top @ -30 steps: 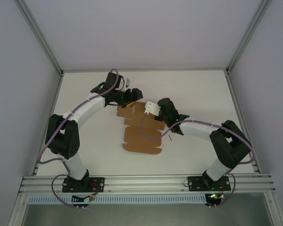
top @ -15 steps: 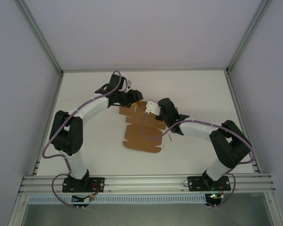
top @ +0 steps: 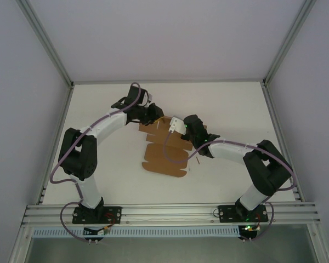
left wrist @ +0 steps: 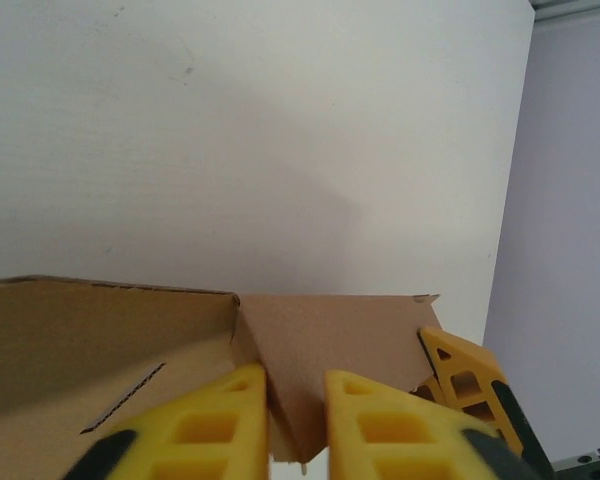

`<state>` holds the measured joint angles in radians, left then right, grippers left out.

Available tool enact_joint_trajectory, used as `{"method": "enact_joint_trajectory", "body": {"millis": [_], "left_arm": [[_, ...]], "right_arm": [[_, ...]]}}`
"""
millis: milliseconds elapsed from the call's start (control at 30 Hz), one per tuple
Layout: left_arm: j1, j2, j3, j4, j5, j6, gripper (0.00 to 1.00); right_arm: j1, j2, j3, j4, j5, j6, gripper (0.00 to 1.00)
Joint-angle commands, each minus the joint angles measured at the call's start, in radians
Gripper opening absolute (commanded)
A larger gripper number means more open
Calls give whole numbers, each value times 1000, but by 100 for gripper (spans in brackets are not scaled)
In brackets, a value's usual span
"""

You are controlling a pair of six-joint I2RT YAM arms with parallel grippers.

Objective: Assemble paper box

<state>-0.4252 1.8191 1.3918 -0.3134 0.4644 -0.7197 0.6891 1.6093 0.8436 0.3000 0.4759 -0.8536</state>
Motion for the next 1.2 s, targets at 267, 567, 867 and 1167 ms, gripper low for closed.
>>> {"method": "enact_joint_trajectory", "body": {"millis": [267, 567, 867, 1167], "left_arm": [[-34, -75, -14, -62, -7, 55, 20], [51, -327, -211, -184, -265, 156, 85], [201, -464, -490, -148, -344, 213, 100], [197, -392, -577, 124, -166, 284, 86]], "right_arm": [[35, -14, -21, 139, -43, 13, 0], [10, -56, -45, 101, -73, 27, 0], [-49, -97, -66, 45, -196, 51, 0], [-58, -112, -44, 0, -240, 89, 0]]}}
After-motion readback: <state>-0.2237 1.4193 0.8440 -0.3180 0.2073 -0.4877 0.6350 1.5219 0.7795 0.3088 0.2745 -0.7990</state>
